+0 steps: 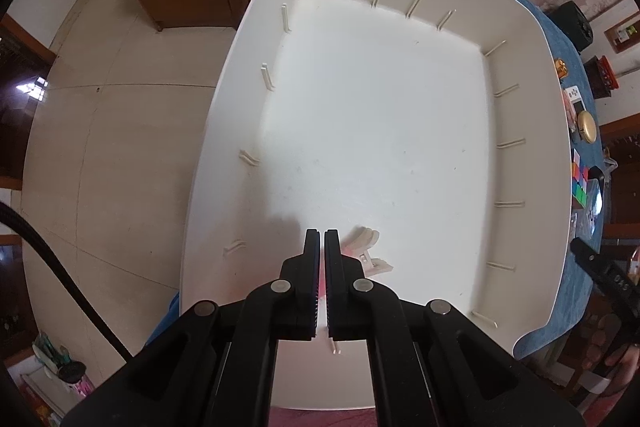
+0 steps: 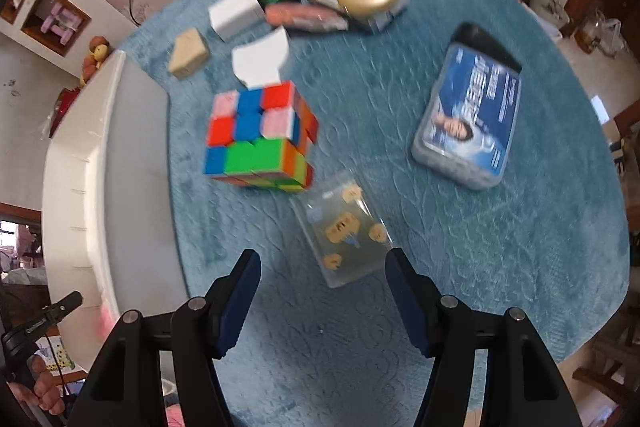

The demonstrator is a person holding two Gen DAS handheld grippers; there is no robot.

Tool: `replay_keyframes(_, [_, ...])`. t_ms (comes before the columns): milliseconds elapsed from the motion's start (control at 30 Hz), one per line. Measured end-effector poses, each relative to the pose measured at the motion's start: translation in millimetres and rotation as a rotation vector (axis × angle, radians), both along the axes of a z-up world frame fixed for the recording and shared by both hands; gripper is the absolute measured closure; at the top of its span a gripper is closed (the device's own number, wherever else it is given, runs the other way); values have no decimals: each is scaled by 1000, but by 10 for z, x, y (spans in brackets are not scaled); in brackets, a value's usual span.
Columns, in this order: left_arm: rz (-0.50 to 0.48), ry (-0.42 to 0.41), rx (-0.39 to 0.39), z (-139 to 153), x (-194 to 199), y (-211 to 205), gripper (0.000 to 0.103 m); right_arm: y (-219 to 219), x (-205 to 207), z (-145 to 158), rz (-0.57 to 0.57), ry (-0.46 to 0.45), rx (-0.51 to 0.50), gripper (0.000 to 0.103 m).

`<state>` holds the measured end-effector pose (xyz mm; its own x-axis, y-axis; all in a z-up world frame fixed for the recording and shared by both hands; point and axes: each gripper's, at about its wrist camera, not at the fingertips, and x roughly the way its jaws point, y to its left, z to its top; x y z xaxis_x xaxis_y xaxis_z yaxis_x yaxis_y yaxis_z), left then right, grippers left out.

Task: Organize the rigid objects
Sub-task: 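Grasp the clear plastic box with the right tool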

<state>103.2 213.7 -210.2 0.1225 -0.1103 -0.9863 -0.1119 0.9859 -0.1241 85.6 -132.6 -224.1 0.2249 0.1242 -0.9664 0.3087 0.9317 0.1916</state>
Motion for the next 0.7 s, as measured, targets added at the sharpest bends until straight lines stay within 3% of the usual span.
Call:
replay_keyframes(200, [27,5,15,4,-42,9,101,15,51,-95,56,20,-74,35])
replay_keyframes(433, [41,5,31,23,-88,12,101,-30,114,-222,72,39,-70,35])
replay_keyframes(500, [45,5,34,27,-101,3,101,-17,129,-237,83,40,-67,44])
replay_keyframes(700, [41,-3,31,49,-109,16,101,25,191,-247,110,48,-88,46])
